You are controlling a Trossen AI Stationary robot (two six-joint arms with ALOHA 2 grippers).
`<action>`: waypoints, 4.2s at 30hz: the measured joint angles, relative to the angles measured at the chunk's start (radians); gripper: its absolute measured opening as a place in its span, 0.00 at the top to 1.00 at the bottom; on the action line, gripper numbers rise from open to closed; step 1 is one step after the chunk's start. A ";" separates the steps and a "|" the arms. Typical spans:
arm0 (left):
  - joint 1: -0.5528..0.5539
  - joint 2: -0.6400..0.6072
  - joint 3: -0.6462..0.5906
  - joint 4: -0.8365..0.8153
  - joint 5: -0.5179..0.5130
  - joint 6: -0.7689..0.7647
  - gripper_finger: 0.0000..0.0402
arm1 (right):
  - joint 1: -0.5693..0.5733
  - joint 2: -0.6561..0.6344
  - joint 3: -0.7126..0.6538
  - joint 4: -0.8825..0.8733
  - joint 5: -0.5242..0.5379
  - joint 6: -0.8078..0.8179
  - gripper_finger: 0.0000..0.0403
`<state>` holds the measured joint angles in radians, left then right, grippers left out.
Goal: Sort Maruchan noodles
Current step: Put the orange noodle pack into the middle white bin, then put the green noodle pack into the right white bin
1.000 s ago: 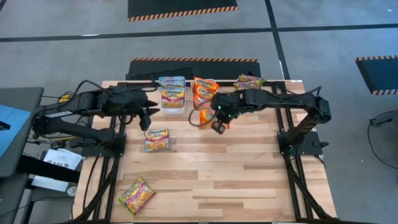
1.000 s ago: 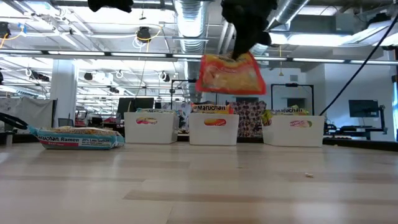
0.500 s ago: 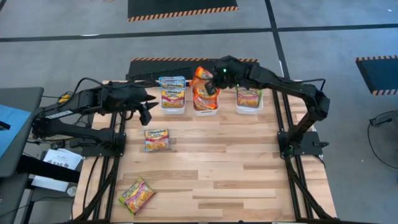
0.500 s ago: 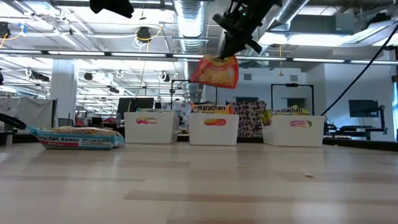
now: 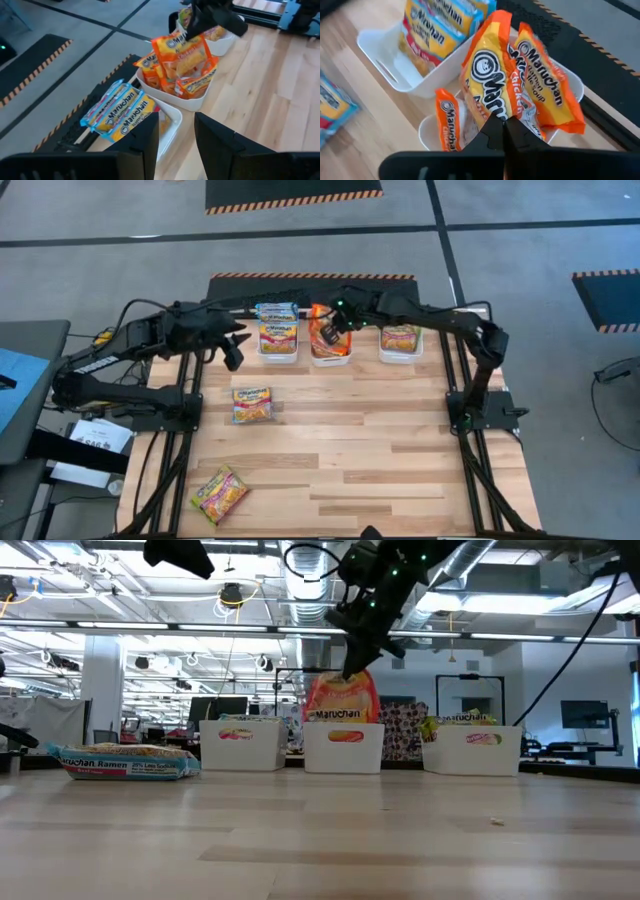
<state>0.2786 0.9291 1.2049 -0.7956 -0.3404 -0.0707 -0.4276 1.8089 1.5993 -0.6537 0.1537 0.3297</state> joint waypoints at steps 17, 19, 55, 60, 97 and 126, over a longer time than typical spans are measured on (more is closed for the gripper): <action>0.017 0.000 0.000 -0.026 0.002 0.000 0.72 | 0.032 0.118 0.001 -0.069 -0.039 -0.076 1.00; 0.016 0.000 0.000 -0.029 0.002 0.000 0.72 | 0.041 0.132 0.000 -0.077 -0.044 -0.076 1.00; 0.017 0.000 0.000 -0.030 0.004 0.014 0.72 | 0.029 0.169 0.289 0.030 -0.077 -0.124 0.57; 0.017 0.000 0.000 -0.030 0.005 0.009 0.72 | 0.027 0.226 0.288 0.017 -0.077 -0.122 0.60; 0.017 0.001 -0.001 -0.034 0.024 -0.004 0.72 | 0.043 0.369 0.289 -0.089 -0.099 -0.039 0.68; 0.016 0.007 -0.001 -0.140 0.153 -0.027 0.72 | 0.040 0.363 0.718 -0.575 -0.102 -0.152 0.68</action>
<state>0.2951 0.9360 1.2041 -0.9354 -0.1874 -0.0980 -0.3878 2.1723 2.3169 -1.2289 0.0516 0.1778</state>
